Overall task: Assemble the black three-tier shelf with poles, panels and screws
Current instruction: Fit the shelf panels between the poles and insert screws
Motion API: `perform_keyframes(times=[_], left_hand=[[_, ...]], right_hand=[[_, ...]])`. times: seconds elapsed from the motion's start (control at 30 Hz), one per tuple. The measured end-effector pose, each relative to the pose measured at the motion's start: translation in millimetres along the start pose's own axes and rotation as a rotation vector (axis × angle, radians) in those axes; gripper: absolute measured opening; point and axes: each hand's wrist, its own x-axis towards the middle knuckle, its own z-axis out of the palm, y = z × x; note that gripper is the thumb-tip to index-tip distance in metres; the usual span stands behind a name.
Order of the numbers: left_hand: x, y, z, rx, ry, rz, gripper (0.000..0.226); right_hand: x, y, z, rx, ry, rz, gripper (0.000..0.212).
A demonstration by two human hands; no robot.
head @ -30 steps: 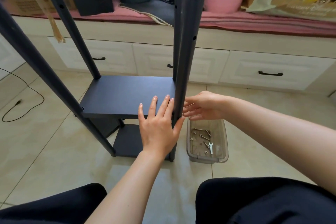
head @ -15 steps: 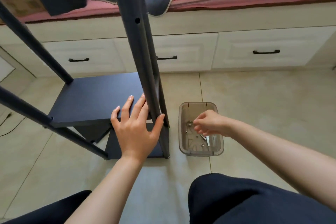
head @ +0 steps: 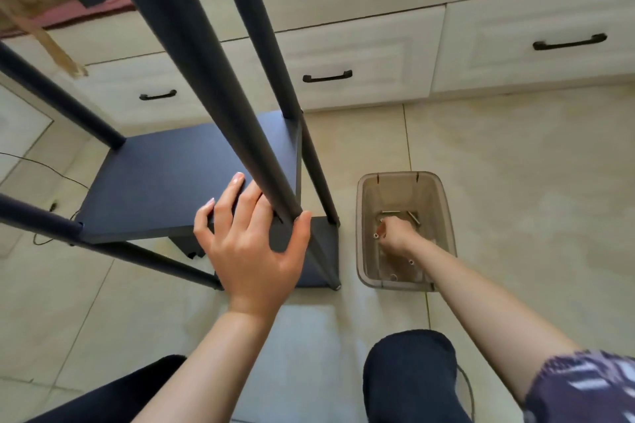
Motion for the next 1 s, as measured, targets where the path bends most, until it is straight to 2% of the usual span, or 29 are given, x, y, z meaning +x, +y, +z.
perform_keyframes(times=[0.1, 0.27, 0.57, 0.73, 1.0], left_hand=[[-1, 0, 2, 0.005, 0.003, 0.006, 0.037], [-2, 0, 4, -0.01, 0.01, 0.005, 0.039], [-3, -1, 6, -0.019, 0.018, 0.003, 0.042], [-2, -2, 7, 0.0, 0.005, -0.007, 0.043], [4, 3, -8, -0.078, -0.079, -0.057, 0.039]], right_hand=[[15, 0, 11, -0.044, -0.005, -0.018, 0.039], [30, 3, 23, -0.087, 0.058, -0.008, 0.028], [27, 5, 26, -0.108, 0.129, -0.005, 0.025], [11, 5, 12, -0.012, 0.161, -0.032, 0.012], [-66, -17, -13, 0.434, 0.369, -0.113, 0.013]])
